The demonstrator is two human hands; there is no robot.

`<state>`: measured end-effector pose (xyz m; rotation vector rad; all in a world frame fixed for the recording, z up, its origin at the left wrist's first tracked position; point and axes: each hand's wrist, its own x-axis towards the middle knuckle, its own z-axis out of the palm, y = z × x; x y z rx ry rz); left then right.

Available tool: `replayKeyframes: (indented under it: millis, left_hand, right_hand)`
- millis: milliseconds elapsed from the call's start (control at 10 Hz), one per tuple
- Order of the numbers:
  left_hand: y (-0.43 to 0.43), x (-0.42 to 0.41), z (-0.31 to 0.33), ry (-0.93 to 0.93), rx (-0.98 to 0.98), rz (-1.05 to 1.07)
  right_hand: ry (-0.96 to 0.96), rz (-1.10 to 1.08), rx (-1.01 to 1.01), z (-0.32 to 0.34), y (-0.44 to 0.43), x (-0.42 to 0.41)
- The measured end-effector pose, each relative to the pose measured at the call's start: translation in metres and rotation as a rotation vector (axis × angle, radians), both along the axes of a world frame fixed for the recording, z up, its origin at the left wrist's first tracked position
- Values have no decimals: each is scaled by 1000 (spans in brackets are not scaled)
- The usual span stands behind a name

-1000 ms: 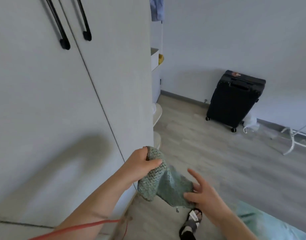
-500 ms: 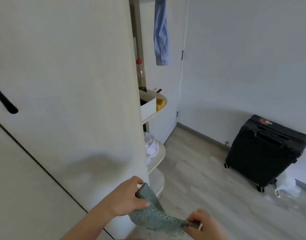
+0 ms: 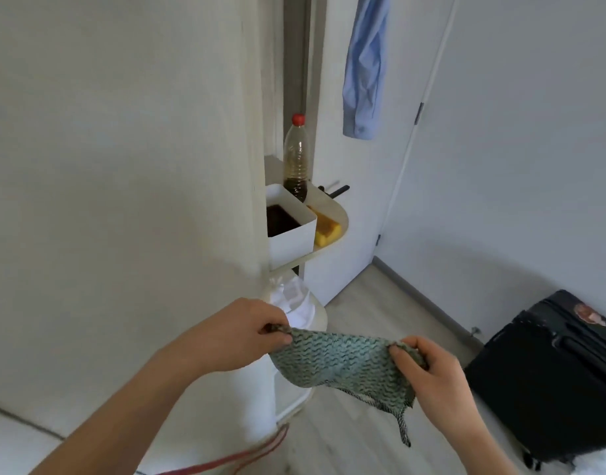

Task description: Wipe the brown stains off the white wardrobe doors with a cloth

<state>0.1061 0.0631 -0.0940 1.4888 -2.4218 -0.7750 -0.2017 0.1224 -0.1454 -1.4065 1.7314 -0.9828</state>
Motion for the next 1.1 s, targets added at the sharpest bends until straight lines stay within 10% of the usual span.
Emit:
replayKeyframes:
  millis: [200, 300, 400, 500, 600, 800, 1000, 1100]
  left_hand:
    - [-48, -33, -3, 106, -117, 332]
    - [-60, -65, 2, 168, -144, 368]
    - [-58, -95, 7, 70, 39, 84]
    - [-62, -90, 8, 43, 204, 19]
    - [-62, -69, 16, 94, 111, 277]
    - [-43, -59, 38, 102, -155, 727]
    - [-32, -86, 49, 22, -178, 903]
    - [-39, -102, 49, -31, -174, 908]
  right_hand:
    - [-35, 42, 126, -1, -78, -17]
    - [-365, 99, 231, 0, -112, 3]
    - [-471, 390, 281, 10, -134, 31]
    - [-54, 559, 179, 6, -161, 31]
    - [-50, 483, 134, 19, -191, 22]
    - [-101, 332, -679, 120, -245, 54]
    - [455, 1083, -469, 96, -282, 99]
    - [324, 1053, -513, 68, -286, 79]
